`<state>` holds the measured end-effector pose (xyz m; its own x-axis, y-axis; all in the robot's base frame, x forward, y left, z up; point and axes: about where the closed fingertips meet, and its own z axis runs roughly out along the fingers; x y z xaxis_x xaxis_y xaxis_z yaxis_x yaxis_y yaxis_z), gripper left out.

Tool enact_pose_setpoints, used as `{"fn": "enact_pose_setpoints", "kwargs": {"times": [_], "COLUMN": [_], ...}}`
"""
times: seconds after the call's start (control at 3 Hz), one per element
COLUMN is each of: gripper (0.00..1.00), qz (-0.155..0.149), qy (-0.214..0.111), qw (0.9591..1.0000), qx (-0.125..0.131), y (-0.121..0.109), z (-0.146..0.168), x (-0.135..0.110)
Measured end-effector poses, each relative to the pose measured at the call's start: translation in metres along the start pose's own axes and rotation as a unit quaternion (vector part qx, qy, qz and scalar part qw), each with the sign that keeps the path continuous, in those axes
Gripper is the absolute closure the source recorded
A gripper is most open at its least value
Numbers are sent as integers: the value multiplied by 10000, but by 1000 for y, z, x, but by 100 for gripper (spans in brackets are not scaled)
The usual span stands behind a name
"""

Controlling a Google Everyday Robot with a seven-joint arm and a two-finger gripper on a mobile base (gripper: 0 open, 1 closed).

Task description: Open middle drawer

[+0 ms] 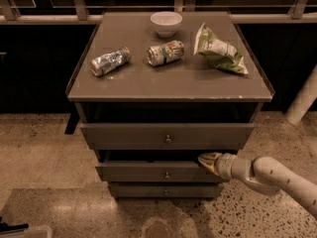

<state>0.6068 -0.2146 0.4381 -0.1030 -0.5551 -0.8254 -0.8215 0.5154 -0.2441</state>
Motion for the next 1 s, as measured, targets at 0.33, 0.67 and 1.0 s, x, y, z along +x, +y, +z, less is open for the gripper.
{"fn": "enact_pose_setpoints", "kwargs": {"times": [0.33, 0.67, 1.0], "gripper": [100, 100, 100], "qz": [16, 63, 127], "qy": [2, 25, -13], "qw": [10000, 9999, 9997], "qx": [-68, -137, -207], "y": [2, 6, 11], "z": [-1, -5, -13], "x": [0, 0, -2]}}
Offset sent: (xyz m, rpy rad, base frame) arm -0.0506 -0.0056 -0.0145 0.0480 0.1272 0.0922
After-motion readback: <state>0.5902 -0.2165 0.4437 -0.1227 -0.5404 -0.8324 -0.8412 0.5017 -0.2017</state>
